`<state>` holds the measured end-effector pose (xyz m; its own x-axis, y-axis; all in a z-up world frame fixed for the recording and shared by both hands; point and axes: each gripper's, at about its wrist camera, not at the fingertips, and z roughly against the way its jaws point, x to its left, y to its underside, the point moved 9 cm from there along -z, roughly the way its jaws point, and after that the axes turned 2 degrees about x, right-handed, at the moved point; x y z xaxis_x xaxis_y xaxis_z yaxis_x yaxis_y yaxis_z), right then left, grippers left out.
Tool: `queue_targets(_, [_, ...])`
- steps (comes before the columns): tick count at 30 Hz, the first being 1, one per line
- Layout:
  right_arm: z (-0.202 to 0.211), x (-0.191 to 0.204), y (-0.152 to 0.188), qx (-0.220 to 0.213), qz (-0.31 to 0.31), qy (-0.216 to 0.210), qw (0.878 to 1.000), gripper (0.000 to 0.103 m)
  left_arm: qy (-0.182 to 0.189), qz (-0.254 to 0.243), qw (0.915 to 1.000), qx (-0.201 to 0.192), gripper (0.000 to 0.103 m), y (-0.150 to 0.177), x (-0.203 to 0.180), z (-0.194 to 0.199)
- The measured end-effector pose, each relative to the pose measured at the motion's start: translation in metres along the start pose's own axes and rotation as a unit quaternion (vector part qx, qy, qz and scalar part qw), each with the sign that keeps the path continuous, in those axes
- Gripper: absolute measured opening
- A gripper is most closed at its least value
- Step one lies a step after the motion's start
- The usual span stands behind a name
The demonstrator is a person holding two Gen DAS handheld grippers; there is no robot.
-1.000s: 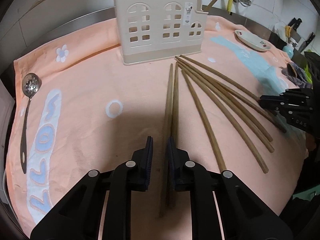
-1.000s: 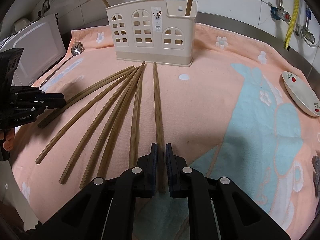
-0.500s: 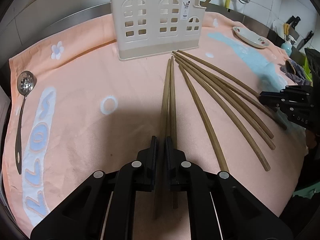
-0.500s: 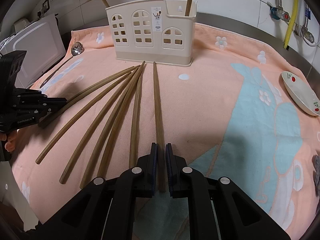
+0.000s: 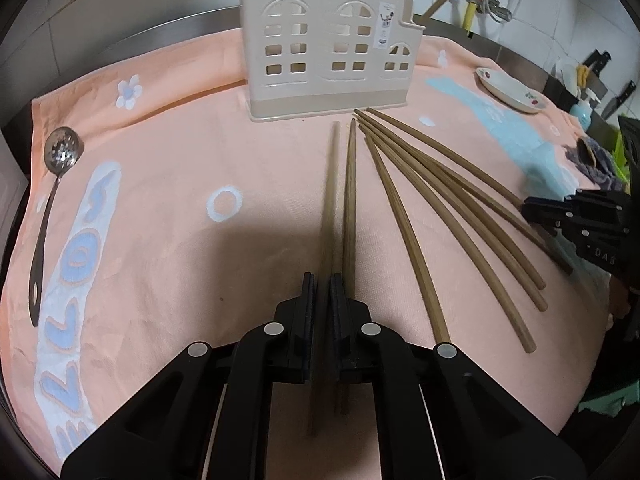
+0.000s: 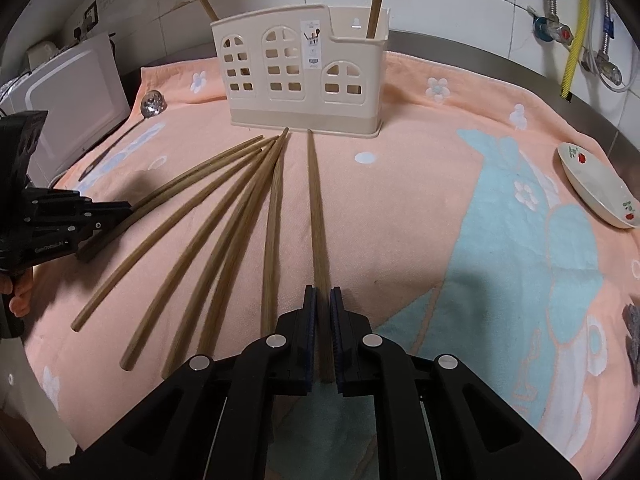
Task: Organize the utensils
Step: 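Close the left tool on a chopstick while the right tool grasps another chopstick, then lift and drop the left tool's chopstick into the holder while the right tool does likewise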
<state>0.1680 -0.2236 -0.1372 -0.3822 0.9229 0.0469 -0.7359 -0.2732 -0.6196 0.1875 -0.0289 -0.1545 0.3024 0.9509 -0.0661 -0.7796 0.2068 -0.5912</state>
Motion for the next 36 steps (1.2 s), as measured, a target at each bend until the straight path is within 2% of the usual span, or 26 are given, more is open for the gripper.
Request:
queue_targets(7, [0.028, 0.006, -0.019, -0.033, 0.014, 0.002, 0.999, 0.007, 0.003, 0.006, 0.9997, -0.022, 0.006, -0.008, 0.002, 0.022])
queue_targets(18, [0.071, 0.013, -0.065, -0.095, 0.026, 0.0, 0.995, 0.007, 0.005, 0.019, 0.9963, -0.083, 0.005, -0.04, 0.004, 0.065])
queue_targets(25, [0.093, 0.01, -0.104, -0.117, 0.034, -0.015, 0.992, 0.007, 0.007, 0.017, 0.9949, -0.1, 0.005, -0.058, 0.004, 0.078])
queue_targets(36, [0.147, -0.003, -0.177, -0.16, 0.048, -0.025, 0.986, 0.006, 0.037, 0.011, 0.9892, -0.142, 0.005, -0.102, -0.006, 0.113])
